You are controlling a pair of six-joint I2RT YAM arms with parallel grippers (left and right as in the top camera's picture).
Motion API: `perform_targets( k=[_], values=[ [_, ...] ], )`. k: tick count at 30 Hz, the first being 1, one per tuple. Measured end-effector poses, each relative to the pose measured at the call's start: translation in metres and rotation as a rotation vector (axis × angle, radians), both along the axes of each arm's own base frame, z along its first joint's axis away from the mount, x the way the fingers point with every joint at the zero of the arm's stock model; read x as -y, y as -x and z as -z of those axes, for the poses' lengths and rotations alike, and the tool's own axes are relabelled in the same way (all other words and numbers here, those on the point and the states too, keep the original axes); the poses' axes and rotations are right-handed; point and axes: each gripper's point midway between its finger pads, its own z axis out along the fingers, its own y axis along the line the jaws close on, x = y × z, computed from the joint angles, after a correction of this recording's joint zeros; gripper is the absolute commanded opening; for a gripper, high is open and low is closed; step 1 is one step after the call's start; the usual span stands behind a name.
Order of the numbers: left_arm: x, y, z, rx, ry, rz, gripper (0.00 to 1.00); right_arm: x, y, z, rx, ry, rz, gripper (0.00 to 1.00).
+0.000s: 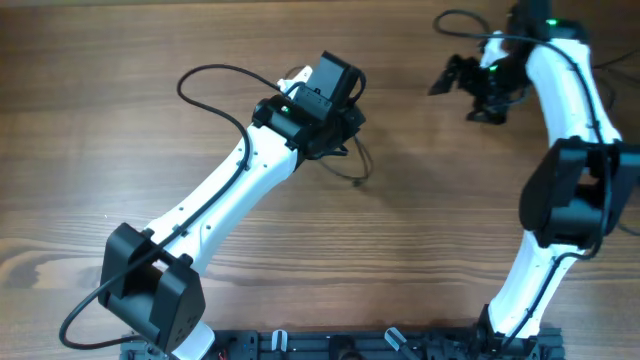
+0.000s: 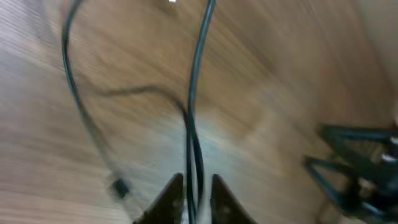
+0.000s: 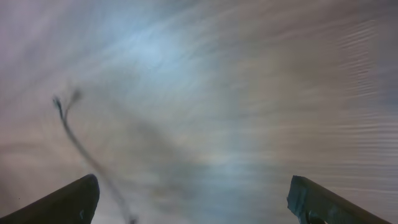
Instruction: Untangle cables
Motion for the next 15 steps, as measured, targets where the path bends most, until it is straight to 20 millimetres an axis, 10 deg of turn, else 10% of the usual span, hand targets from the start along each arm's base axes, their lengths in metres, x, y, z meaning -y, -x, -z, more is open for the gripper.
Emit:
perform_targets(
  k=[8,15],
  values=[
    [-0.04,0.03,0.025,-0.15,-0.164,-0.013,1.0,-0.019,0.011,0.0,-0.012,-0.031,-0.095,1.0],
    [-0.086,0.016,0.029,-0.19,-0.199,-0.117,1.0,-0.053,0.003,0.007,0.154,-0.048,-0.361,0.99]
  ],
)
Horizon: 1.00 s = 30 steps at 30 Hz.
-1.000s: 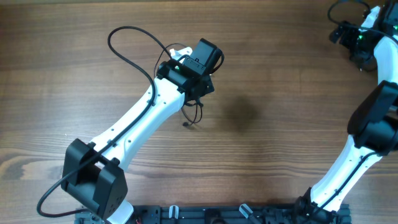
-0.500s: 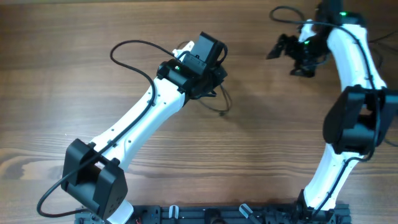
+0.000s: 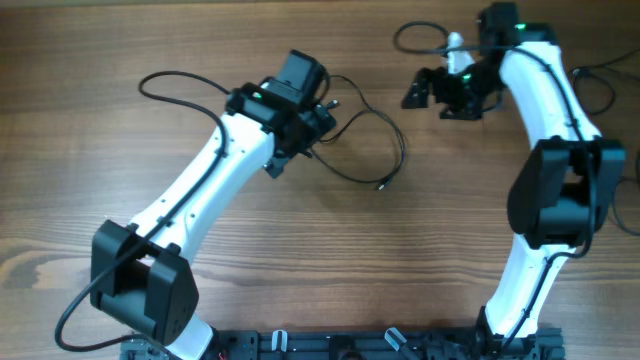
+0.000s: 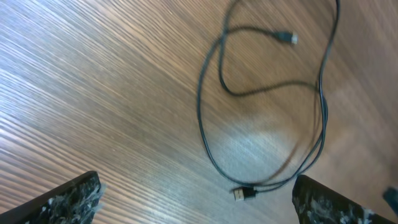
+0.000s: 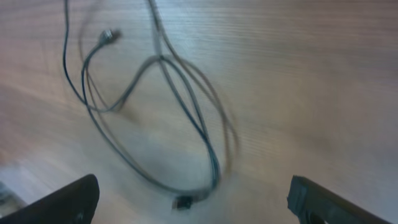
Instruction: Untangle cables
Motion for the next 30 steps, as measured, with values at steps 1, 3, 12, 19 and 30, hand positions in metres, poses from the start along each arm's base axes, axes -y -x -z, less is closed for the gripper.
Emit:
perform_targets(
  k=[1,3,12,19,30],
  values=[
    [-0.004,-0.003,0.0,-0.001,0.005,-0.014,1.0,-0.012,-0.004,0.007,0.045,0.0,-0.048,0.95],
    [-0.012,-0.006,0.0,-0.007,0.012,-0.036,1.0,-0.028,-0.008,0.023,0.109,0.023,-0.11,0.88],
    [-0.023,0.004,0.004,-0.066,0.0,-0.048,1.0,-0.051,0.015,0.083,0.164,0.295,-0.274,0.04],
    [-0.023,0.005,0.005,-0.07,0.001,-0.048,1.0,-0.043,0.017,0.087,0.15,0.363,-0.247,0.04],
    [-0.023,0.005,0.005,-0.07,0.001,-0.048,1.0,0.047,-0.07,-0.094,0.618,0.395,0.114,0.04]
  ],
)
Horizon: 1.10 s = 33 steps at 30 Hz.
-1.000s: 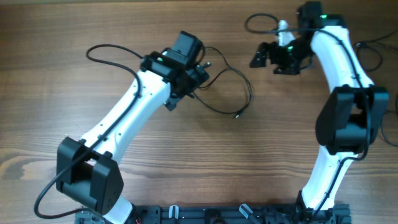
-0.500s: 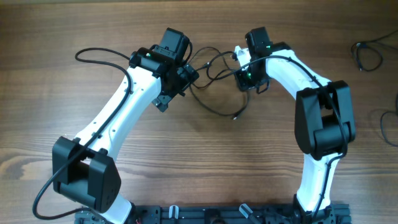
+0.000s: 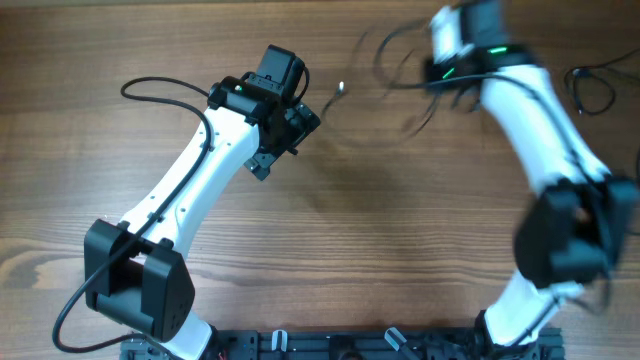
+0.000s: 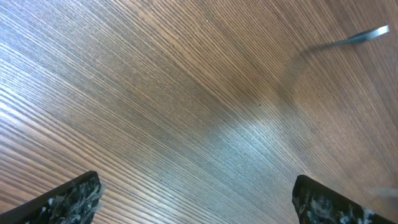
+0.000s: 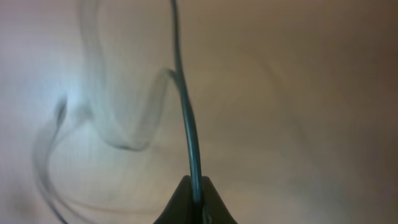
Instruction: Untangle cables
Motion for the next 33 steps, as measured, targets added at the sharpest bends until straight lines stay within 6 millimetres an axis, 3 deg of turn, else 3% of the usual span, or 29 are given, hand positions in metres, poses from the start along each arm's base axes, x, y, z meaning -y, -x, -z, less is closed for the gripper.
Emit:
perform_targets(
  k=[2,3,5,6,9,11,15,18,21,22,29,33],
  values=[
    [0.0,0.0,0.0,0.0,0.0,0.0,1.0,0.038,-0.011,-0.062,0.177,0.008,0.081,0.04],
    [0.0,0.0,0.0,0.0,0.0,0.0,1.0,0.054,-0.013,-0.084,0.239,0.015,0.112,0.04],
    [0.0,0.0,0.0,0.0,0.0,0.0,1.0,0.09,-0.013,-0.118,0.335,0.033,0.185,0.04],
    [0.0,0.0,0.0,0.0,0.0,0.0,1.0,0.108,-0.013,-0.124,0.358,0.045,0.224,0.04],
    [0.0,0.0,0.0,0.0,0.0,0.0,1.0,0.137,-0.017,-0.111,0.34,0.055,0.278,0.04],
    [0.0,0.0,0.0,0.0,0.0,0.0,1.0,0.15,-0.024,-0.087,0.301,0.056,0.298,0.04],
    [0.0,0.0,0.0,0.0,0.0,0.0,1.0,0.162,-0.04,-0.018,0.179,0.043,0.307,0.04],
    [0.0,0.0,0.0,0.0,0.0,0.0,1.0,0.15,-0.045,0.04,0.07,-0.016,0.258,0.04],
    [0.0,0.0,0.0,0.0,0.0,0.0,1.0,0.129,-0.046,0.077,0.0,-0.096,0.177,0.04],
    [0.0,0.0,0.0,0.0,0.0,0.0,1.0,0.112,-0.045,0.09,-0.024,-0.146,0.109,0.04],
    [0.0,0.0,0.0,0.0,0.0,0.0,1.0,0.034,-0.046,0.084,0.017,-0.168,-0.216,0.04],
    [0.0,0.0,0.0,0.0,0.0,0.0,1.0,0.0,-0.05,0.057,0.097,-0.061,-0.323,0.04]
  ],
)
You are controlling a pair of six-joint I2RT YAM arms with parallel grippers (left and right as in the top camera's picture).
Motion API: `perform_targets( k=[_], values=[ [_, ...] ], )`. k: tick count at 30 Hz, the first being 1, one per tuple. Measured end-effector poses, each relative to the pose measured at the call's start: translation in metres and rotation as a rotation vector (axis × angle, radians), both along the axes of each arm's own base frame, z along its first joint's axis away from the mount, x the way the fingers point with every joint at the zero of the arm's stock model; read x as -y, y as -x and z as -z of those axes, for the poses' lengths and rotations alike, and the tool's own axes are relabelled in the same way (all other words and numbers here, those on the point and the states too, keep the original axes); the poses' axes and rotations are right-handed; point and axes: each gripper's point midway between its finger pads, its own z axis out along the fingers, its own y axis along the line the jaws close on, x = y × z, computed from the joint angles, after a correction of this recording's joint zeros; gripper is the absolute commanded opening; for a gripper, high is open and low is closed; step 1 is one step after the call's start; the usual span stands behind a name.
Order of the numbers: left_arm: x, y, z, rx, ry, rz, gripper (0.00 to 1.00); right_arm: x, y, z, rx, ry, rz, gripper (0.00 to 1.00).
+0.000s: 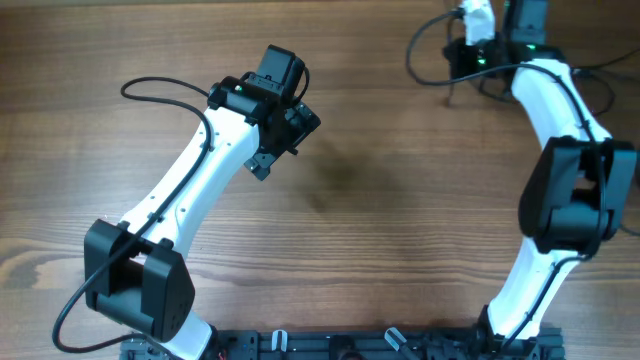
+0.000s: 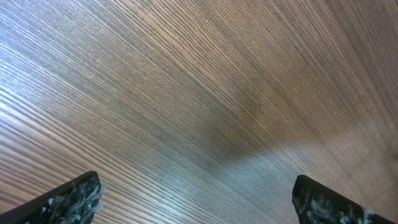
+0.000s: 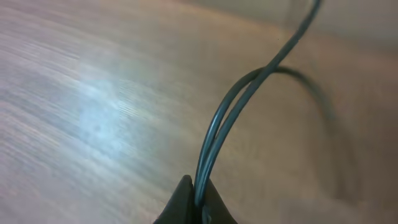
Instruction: Untangle cables
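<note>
A thin black cable [image 3: 249,93] runs doubled up out of my right gripper [image 3: 198,208], which is shut on it. From overhead that gripper [image 1: 462,60] is at the far right of the table, and the cable [image 1: 415,50] loops out to its left near the far edge. My left gripper [image 1: 283,143] hovers over the table's middle-left. In its wrist view it is open [image 2: 196,202], with only bare wood between the fingers [image 2: 68,199]. No cable shows near it.
The wooden table [image 1: 380,230] fills the views. More dark cables [image 1: 605,65] lie along the right edge behind the right arm. The left arm's own black lead [image 1: 160,85] arcs beside its forearm.
My right gripper, still shut on the cable, has moved toward the far right corner. The cable end that lay near the left gripper is gone from there. The left arm has not moved.
My left gripper was shut on the cable mid-table with the right one open at the far right. Then the left was open and the cable lay loose between the arms. Then the right was shut on the cable, and it now holds it at the far right.
</note>
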Motion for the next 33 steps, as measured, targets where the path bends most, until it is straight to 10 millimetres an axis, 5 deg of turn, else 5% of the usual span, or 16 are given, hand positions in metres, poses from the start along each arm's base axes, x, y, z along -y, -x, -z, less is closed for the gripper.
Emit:
perform_targets(
  k=[5,8,15,21,26,30,31,32,33],
  values=[
    [0.0,0.0,0.0,0.0,0.0,0.0,1.0,-0.016,-0.004,-0.103,0.285,0.171,-0.026,0.04],
    [0.0,0.0,0.0,0.0,0.0,0.0,1.0,-0.007,-0.002,-0.132,0.346,0.203,0.006,0.04],
    [0.0,0.0,0.0,0.0,0.0,0.0,1.0,0.047,-0.006,-0.108,0.225,0.061,0.219,0.04],
    [0.0,0.0,0.0,0.0,0.0,0.0,1.0,0.114,-0.002,-0.096,0.148,-0.148,0.395,0.04],
    [0.0,0.0,0.0,0.0,0.0,0.0,1.0,0.139,0.005,-0.042,-0.006,-0.2,0.47,0.05],
    [0.0,0.0,0.0,0.0,0.0,0.0,1.0,0.134,0.007,0.012,-0.13,-0.225,0.478,0.38],
    [0.0,0.0,0.0,0.0,0.0,0.0,1.0,0.132,0.008,0.021,-0.154,-0.234,0.483,0.52],
    [0.0,0.0,0.0,0.0,0.0,0.0,1.0,0.131,0.01,0.03,-0.179,-0.239,0.489,0.85],
    [0.0,0.0,0.0,0.0,0.0,0.0,1.0,0.13,0.013,0.039,-0.206,-0.24,0.486,1.0]
  ],
)
